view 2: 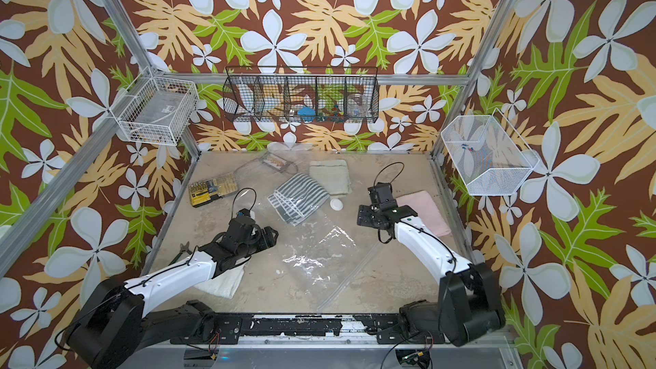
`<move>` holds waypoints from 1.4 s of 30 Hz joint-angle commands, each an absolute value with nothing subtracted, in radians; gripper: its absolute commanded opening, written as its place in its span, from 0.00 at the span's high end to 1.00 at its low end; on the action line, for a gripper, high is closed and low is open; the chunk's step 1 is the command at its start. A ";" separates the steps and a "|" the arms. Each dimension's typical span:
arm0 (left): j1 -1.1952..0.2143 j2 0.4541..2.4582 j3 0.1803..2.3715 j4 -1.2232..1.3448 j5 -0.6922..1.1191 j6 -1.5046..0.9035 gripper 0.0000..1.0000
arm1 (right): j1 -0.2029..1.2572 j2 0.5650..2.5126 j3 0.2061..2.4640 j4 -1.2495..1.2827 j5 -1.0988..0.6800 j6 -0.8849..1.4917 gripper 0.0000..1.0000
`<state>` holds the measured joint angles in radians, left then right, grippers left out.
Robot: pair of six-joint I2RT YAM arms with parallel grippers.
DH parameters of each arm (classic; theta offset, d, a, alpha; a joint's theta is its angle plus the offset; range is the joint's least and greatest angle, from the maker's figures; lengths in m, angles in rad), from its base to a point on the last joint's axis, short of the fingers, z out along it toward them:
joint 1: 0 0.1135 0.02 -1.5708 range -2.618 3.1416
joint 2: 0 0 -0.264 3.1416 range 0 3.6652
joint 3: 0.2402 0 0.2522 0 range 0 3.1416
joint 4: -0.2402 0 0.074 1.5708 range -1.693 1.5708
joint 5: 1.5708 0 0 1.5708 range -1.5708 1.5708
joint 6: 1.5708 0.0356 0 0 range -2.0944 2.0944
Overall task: Place the folded towel into the vacuum bag
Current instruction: Adjust the vacuum bag at the center of the board.
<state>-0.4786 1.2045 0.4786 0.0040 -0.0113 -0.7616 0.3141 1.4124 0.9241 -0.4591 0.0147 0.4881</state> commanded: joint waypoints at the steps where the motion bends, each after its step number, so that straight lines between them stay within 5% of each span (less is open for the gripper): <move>1: -0.454 1.228 0.469 0.043 0.049 -0.775 0.17 | 0.348 1.495 0.928 -0.440 -0.039 0.446 0.25; 12: -0.437 1.384 0.539 0.187 0.063 -0.739 0.38 | 0.409 1.513 0.732 -0.343 -0.111 0.509 0.30; 23: -0.440 1.502 0.784 0.125 0.188 -0.572 0.88 | 0.712 1.460 0.654 -0.286 -0.193 0.720 0.33; 27: -0.445 1.546 0.918 -0.055 0.181 -0.478 0.91 | 0.660 1.423 0.756 -0.362 -0.176 0.641 0.32; 31: -0.441 1.546 0.961 -0.213 0.077 -0.389 0.92 | 0.453 1.368 0.858 -0.436 -0.124 0.521 0.30; 37: -0.422 1.562 0.957 -0.276 0.063 -0.362 0.88 | 0.241 1.429 0.929 -0.344 0.002 0.515 0.15; 42: -0.416 1.444 0.852 -0.242 0.112 -0.455 0.68 | 0.197 1.689 1.157 -0.369 -0.081 0.439 0.02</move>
